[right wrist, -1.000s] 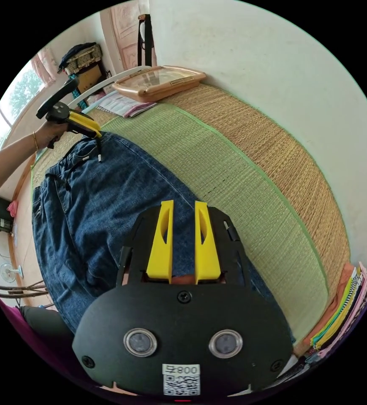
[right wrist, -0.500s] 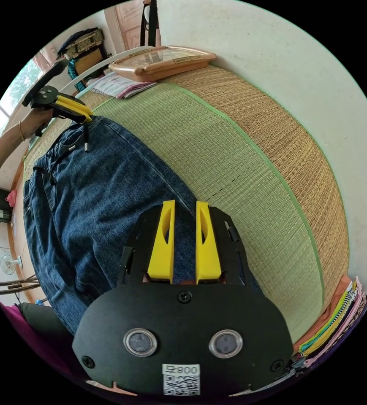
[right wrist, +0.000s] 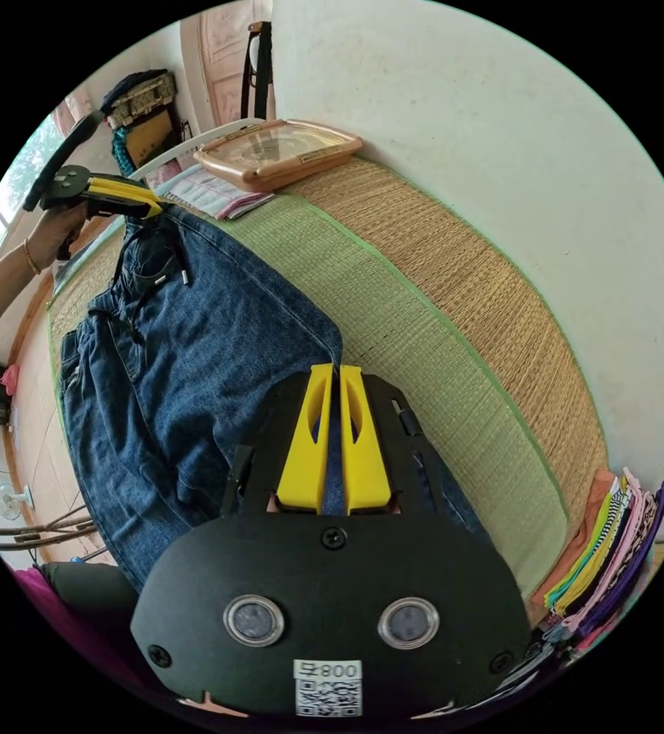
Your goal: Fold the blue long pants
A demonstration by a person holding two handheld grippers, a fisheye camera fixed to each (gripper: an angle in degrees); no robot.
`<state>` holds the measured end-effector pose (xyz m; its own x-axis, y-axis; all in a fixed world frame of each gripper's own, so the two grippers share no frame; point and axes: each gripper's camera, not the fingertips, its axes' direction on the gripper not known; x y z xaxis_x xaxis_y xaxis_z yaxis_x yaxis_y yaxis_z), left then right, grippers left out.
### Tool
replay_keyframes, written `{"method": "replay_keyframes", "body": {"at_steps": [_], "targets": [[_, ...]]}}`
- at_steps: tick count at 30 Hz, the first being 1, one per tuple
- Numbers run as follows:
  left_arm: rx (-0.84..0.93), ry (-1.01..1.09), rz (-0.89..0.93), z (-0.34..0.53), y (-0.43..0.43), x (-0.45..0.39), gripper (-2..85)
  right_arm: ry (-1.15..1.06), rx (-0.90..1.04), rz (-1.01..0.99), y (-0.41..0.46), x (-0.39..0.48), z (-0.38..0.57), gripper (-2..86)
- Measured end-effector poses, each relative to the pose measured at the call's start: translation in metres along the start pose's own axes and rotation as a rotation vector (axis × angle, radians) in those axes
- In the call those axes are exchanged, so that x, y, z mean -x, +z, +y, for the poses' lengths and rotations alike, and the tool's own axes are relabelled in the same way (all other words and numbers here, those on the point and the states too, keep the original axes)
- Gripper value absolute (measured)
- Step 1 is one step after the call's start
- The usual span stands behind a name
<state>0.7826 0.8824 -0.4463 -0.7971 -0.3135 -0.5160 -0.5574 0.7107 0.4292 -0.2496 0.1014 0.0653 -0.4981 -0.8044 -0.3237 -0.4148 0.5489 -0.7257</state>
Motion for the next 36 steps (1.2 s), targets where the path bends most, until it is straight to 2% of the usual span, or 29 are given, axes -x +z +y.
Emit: {"method": "replay_keyframes", "body": {"at_steps": [5,10,15,26,36], "targets": [[-0.057,0.007,0.023,0.042,-0.042,0.027,1.2,0.017,-0.086,0.011,-0.06,0.029,0.044,1.3],[-0.141,0.052,0.054,0.121,-0.092,0.054,1.2,0.016,-0.144,-0.011,-0.111,0.07,0.097,1.3],[-0.143,0.107,0.064,0.203,-0.112,0.079,1.1,-0.019,-0.152,-0.036,-0.143,0.126,0.148,1.4],[-0.024,0.146,0.071,0.365,-0.073,0.141,1.0,-0.118,-0.041,-0.08,-0.14,0.238,0.204,1.4],[0.041,0.103,0.075,0.479,-0.006,0.24,0.8,-0.167,0.078,-0.12,-0.095,0.297,0.194,1.4]]}}
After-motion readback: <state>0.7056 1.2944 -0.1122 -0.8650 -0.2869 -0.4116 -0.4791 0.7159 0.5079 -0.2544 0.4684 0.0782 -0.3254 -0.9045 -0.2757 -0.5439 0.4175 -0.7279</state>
